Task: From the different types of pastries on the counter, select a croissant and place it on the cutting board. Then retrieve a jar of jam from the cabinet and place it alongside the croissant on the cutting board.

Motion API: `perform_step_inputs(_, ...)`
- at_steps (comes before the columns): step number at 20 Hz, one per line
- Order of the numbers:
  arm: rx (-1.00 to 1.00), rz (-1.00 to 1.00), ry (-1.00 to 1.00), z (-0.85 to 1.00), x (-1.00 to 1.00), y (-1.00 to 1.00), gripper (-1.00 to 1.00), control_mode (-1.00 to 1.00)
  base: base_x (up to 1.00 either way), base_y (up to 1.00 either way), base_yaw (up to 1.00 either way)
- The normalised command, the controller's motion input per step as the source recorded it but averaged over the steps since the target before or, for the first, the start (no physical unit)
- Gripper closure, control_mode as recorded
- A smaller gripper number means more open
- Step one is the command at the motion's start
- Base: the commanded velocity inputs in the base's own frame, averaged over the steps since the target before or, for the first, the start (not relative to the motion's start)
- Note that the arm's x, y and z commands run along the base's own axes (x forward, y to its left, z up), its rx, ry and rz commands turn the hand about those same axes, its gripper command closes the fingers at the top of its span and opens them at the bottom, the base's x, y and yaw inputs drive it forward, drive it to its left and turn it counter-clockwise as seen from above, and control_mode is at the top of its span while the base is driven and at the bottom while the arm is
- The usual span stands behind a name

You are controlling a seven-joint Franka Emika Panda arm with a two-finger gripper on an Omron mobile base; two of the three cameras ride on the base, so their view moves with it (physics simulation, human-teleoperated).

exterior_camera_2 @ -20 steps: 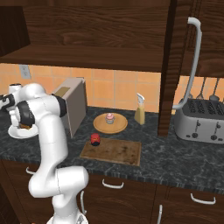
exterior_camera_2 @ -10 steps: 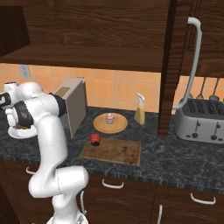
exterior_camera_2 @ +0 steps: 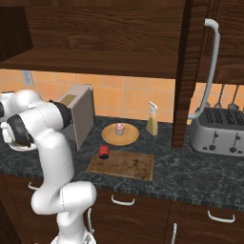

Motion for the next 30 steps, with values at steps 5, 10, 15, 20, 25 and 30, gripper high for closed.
perform_step_inputs(5,0.0,-0.18,0.0,0.25,-0.65,-0.32,1.0,-1.0,0.0,0.0,0.0)
perform_step_inputs(10,-0.03,-0.18,0.0,0.29,-0.4,-0.21,1.0,-1.0,0.0,0.0,0.0)
perform_step_inputs(15,-0.04,-0.11,0.0,0.31,-0.4,-0.25,1.0,-1.0,0.0,0.0,0.0)
perform_step_inputs(20,-0.05,-0.03,0.0,0.18,-0.26,-0.47,1.0,-1.0,0.0,0.0,0.0)
perform_step_inputs(25,-0.03,0.0,0.0,0.15,-0.34,-0.5,1.0,-1.0,0.0,0.0,0.0)
perform_step_inputs(30,-0.04,-0.01,0.0,0.14,-0.14,-0.61,1.0,-1.0,0.0,0.0,0.0)
